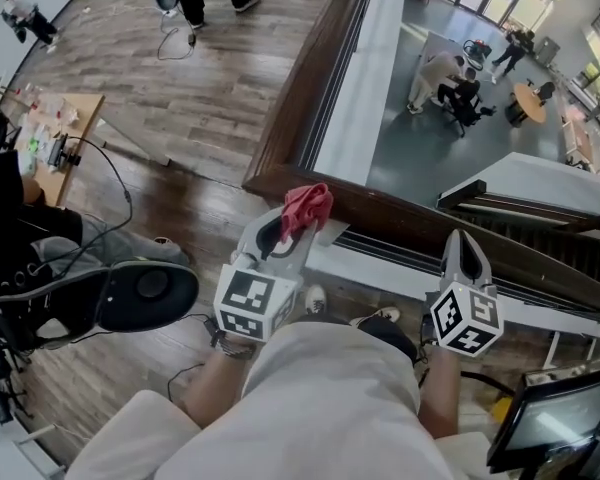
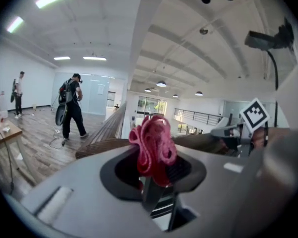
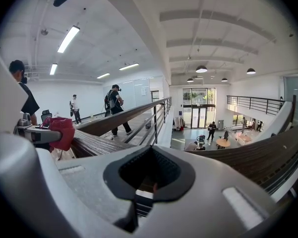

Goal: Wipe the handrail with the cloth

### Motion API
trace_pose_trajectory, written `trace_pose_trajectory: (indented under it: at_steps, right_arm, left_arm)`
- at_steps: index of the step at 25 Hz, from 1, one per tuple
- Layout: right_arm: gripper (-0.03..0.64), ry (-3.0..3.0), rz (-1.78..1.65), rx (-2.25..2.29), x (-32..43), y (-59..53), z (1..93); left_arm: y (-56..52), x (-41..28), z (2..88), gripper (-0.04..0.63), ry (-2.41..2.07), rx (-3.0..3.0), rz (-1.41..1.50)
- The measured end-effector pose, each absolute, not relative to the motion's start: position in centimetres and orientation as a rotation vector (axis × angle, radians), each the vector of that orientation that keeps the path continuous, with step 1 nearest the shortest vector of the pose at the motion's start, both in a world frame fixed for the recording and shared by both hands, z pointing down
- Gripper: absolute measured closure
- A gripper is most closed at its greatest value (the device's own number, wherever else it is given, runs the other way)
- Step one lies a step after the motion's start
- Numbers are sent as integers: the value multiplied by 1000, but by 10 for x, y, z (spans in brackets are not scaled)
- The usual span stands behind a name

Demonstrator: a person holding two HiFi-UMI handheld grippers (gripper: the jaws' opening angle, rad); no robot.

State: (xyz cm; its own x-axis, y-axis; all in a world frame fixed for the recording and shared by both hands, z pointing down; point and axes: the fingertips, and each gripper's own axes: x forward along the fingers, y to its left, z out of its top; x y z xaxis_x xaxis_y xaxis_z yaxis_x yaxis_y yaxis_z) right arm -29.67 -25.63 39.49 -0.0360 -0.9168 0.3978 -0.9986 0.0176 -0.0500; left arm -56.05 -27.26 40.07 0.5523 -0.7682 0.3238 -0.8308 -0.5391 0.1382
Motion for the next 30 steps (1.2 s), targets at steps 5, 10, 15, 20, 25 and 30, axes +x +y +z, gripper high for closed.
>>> trace_pose_trajectory:
  at_steps: [5,10,15,20,25,30]
  right_arm:
    - [614,-2054,463,1973,-297,-259,398]
    - [614,-2110,448,1909,-309,-257,397]
    - [614,-2179,405,1814,-332,-262,397]
    - [615,-2231,385,1741,-349,-253,393]
    - [615,-2254,382,1714,-351,-251,399]
    - [615,-2254,370,1722,-339,-250,396]
  left_arm:
    - [-268,-564,406,472,-1488,2529,336]
    - [-267,-575,410,472,-1652,2509,366]
    - [-268,-575,421,472,-1738,2450,384]
    - [-265,-570,423,472,-1768,2462,418]
    - [-266,-564,435,476,-1786,2474,495]
    - [-266,-558,437,477,-1809,2451,513]
